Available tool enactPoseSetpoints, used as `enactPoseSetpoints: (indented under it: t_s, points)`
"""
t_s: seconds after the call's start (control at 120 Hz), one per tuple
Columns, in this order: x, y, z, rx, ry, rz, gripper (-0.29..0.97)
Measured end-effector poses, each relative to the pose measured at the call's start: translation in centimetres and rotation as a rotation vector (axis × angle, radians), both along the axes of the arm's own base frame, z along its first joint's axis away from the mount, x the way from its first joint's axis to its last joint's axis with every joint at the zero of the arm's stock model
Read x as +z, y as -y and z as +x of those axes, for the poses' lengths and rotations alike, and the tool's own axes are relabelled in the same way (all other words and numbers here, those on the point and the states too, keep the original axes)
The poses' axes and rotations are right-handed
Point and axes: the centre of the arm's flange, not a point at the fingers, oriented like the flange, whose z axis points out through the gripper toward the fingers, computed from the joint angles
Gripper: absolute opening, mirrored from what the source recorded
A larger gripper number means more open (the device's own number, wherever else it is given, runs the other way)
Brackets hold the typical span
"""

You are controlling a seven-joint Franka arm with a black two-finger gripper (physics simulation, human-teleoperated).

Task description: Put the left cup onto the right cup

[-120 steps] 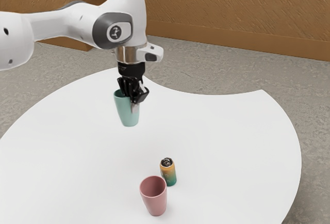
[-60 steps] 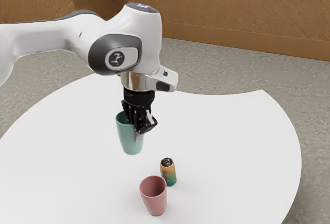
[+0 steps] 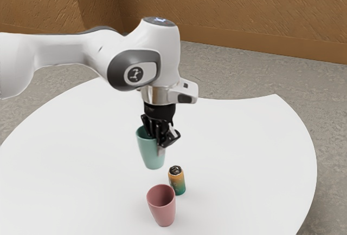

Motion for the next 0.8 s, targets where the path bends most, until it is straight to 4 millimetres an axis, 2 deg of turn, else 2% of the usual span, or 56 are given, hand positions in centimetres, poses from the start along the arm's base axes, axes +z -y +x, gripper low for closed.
enactPoseSetpoints:
  t_s: [0.275, 0.608, 0.8]
  points:
    - [-1.7, 1.1, 0.2, 0.007, -0.011, -0.007, -0.1]
    - [-3.5, 1.4, 0.9, 0.022, -0.026, -0.012, -0.1]
    - [-3.6, 3.5, -0.6, -0.016, -0.026, -0.007, -0.1]
